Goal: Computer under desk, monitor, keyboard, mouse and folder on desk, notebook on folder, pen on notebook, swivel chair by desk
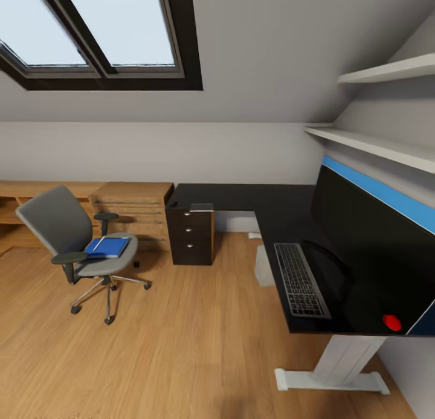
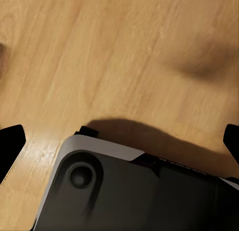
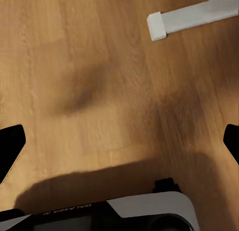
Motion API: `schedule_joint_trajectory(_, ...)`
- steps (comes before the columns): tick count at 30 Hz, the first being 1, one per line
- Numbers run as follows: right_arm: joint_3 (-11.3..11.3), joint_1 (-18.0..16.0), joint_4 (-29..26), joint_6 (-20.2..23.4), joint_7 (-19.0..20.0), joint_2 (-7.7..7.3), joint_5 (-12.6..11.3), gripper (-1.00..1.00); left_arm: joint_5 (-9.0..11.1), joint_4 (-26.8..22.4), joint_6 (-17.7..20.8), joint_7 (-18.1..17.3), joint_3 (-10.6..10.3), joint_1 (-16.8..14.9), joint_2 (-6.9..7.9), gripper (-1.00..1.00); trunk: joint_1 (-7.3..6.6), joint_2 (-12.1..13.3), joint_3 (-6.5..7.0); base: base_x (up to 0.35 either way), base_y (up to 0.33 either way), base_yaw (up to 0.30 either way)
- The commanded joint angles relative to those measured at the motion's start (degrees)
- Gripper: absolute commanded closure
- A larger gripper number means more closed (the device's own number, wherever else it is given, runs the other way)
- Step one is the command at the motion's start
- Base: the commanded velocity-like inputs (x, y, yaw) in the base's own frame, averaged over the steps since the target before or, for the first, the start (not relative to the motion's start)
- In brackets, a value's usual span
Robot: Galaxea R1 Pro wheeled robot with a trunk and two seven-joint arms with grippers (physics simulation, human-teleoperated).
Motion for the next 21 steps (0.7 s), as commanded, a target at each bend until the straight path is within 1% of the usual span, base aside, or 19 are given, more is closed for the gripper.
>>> schedule_joint_trajectory(1, -0.4, 0.0, 0.0, -0.2, 0.6, 0.0, -0.4, -1.0, -0.1, 0.1, -0.1, -0.3, 0.5, 0.0, -0.03, -1.0, 0.04, -0.1, -0.09, 0.195, 0.225, 0.271)
schedule_joint_trajectory(14, -0.4, 0.0, 0.1, -0.2, 0.6, 0.0, -0.3, -1.0, -0.2, 0.1, -0.1, -0.3, 0.4, 0.0, -0.06, -1.0, 0.04, -0.1, -0.09, 0.232, 0.231, 0.229)
schedule_joint_trajectory(17, -0.4, -0.1, 0.1, -0.2, 0.6, -0.06, -0.3, -1.0, -0.2, 0.1, -0.1, -0.3, 0.4, 0.0, -0.06, -1.0, 0.04, -0.1, -0.09, 0.304, 0.094, 0.15)
schedule_joint_trajectory(21, -0.4, -0.1, 0.1, -0.2, 0.6, -0.08, -0.2, -1.0, -0.2, 0.1, -0.1, -0.4, 0.4, 0.0, -0.06, -1.0, 0.04, -0.1, -0.09, 0.321, 0.04, 0.065)
